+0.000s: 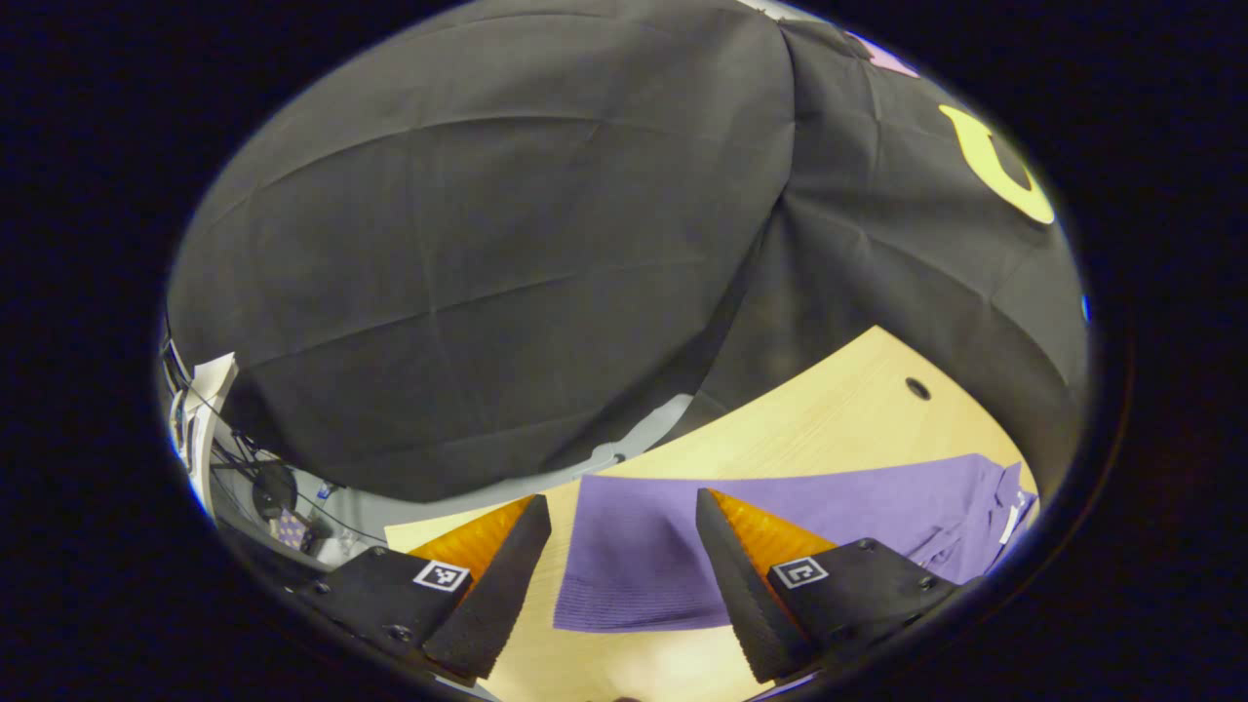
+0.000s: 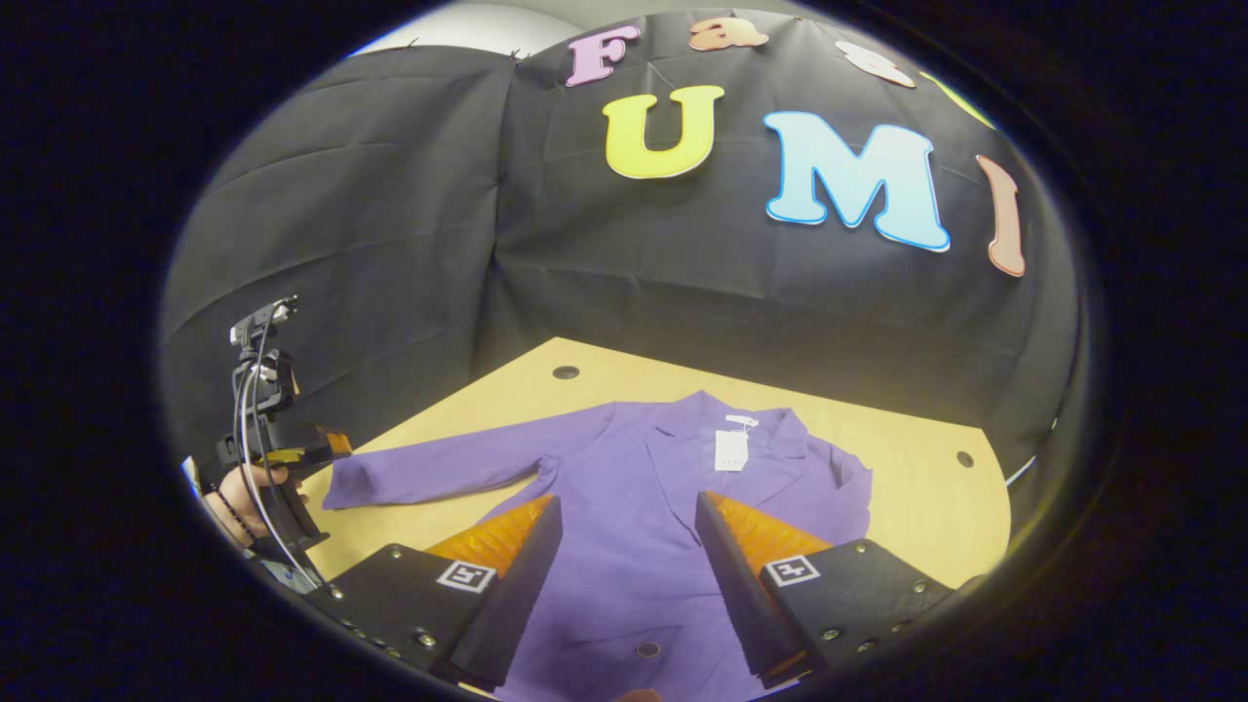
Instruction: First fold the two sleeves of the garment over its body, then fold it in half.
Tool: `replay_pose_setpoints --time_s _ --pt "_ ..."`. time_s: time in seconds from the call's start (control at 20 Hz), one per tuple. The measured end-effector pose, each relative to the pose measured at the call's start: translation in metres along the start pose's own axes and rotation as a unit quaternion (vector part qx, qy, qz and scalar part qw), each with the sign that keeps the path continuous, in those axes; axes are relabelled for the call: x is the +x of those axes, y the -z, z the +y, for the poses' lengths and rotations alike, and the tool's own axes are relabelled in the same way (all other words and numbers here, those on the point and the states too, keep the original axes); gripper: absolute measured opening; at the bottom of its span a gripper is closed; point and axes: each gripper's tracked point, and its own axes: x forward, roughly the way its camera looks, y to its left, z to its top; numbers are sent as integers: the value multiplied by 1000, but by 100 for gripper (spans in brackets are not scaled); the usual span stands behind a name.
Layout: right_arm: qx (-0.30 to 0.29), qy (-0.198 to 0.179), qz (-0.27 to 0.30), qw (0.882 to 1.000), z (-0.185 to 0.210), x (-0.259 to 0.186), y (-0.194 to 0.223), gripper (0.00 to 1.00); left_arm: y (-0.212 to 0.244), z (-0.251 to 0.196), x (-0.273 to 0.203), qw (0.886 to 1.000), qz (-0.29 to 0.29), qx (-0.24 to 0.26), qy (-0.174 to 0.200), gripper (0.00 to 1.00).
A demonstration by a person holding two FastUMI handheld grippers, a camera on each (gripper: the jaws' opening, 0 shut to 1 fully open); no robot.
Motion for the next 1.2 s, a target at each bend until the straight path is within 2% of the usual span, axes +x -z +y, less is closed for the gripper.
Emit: replay_pose_setpoints --time_s 0.15,0.2,0.25,0.35,0.45,0.5,0.7,0.75,1.05,1.15,1.2 --pt "3 -11 13 1000 7 4 7 85 7 -5 1 999 36 9 1 94" --pt "4 -13 17 1000 8 4 10 88 9 -4 1 999 48 13 2 94" --pt "3 -15 19 1000 9 4 10 84 13 -6 0 998 60 16 5 95" --pt "2 -20 23 1000 13 4 12 84 28 -11 4 996 85 10 13 95" --pt "1 -22 23 999 14 3 13 85 38 -16 8 996 85 29 5 95" --pt "2 -23 24 999 14 4 14 84 40 -13 10 995 89 42 1 98" --pt "12 -25 30 999 12 5 16 85 41 -22 13 994 84 64 16 100" --pt "16 -25 30 999 11 5 17 85 42 -24 14 994 82 64 19 89" --pt "26 -18 32 999 3 0 21 84 44 -38 15 994 70 76 41 40" --pt "31 -15 35 999 0 -4 24 84 46 -40 13 993 68 84 38 16" --pt "33 -12 36 999 -2 -4 26 84 45 -38 14 993 69 90 37 18"
